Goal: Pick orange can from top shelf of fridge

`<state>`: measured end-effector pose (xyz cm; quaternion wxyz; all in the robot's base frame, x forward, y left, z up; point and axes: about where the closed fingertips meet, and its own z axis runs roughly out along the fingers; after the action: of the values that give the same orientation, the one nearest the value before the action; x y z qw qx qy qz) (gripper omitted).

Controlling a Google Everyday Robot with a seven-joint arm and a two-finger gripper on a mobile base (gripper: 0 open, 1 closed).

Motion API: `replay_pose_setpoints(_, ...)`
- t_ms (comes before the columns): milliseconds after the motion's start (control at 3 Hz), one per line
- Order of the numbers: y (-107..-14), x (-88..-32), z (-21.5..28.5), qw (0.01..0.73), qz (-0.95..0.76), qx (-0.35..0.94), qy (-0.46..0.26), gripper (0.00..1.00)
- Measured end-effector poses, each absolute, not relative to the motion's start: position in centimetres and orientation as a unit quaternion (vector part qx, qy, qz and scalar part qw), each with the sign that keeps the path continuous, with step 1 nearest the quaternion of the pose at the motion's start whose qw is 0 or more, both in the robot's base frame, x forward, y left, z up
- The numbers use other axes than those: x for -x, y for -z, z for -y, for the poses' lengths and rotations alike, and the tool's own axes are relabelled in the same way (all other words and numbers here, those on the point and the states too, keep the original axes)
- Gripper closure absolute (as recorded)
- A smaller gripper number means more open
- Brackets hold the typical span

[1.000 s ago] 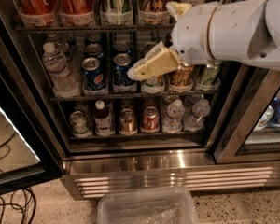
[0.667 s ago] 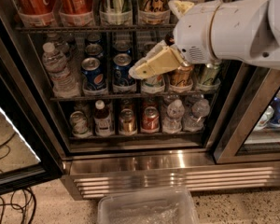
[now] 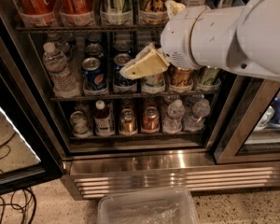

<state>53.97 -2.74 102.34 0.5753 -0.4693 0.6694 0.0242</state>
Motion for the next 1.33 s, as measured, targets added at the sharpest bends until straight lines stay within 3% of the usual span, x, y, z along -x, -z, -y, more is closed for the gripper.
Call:
replay_pose_setpoints(667, -102.0, -53.1, 6.5, 0.624, -0.681, 0.376, 0.076, 0.0)
replay_pose_setpoints(1333, -104.0, -57.1, 3.7, 0.721, -0.638, 0.269, 0.004, 0.0)
